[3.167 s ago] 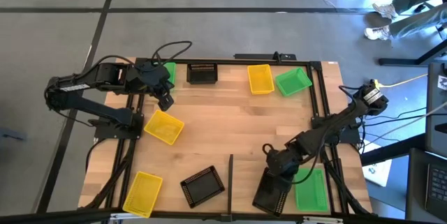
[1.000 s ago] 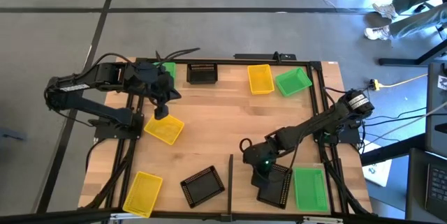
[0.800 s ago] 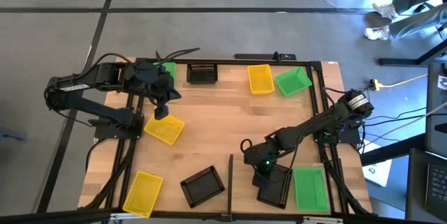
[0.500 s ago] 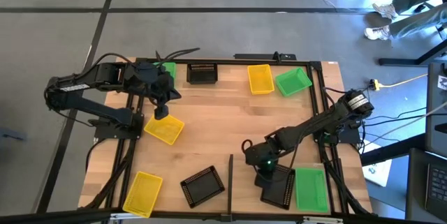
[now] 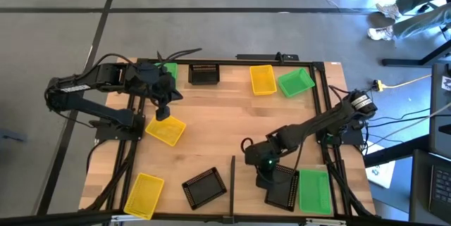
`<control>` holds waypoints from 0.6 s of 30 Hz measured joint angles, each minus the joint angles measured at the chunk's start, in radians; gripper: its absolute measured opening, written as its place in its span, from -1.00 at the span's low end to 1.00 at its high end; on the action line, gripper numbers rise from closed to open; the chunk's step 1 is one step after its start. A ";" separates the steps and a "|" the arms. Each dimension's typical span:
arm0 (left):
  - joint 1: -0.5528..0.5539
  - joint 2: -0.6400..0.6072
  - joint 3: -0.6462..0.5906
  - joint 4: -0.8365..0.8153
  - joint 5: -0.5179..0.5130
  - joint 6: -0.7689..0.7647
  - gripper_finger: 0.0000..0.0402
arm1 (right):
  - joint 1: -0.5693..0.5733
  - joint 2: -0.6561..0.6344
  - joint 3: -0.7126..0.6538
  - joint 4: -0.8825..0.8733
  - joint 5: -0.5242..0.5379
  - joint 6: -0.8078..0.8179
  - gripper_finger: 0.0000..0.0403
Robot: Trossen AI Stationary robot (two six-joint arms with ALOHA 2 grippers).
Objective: Stack baskets on shelf by color
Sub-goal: Put the top right yellow bin on the shelf
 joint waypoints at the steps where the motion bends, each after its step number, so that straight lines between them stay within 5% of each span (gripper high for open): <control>1: 0.000 0.000 0.000 0.000 0.000 0.000 -1.00 | -0.006 0.000 0.024 -0.051 0.024 -0.001 -1.00; 13: 0.000 0.000 0.000 0.018 -0.080 -0.004 -1.00 | -0.163 0.000 0.390 -0.687 0.527 0.193 -1.00; 18: 0.001 0.000 0.000 0.068 -0.109 -0.005 -1.00 | -0.305 -0.002 0.446 -0.867 0.606 0.093 -1.00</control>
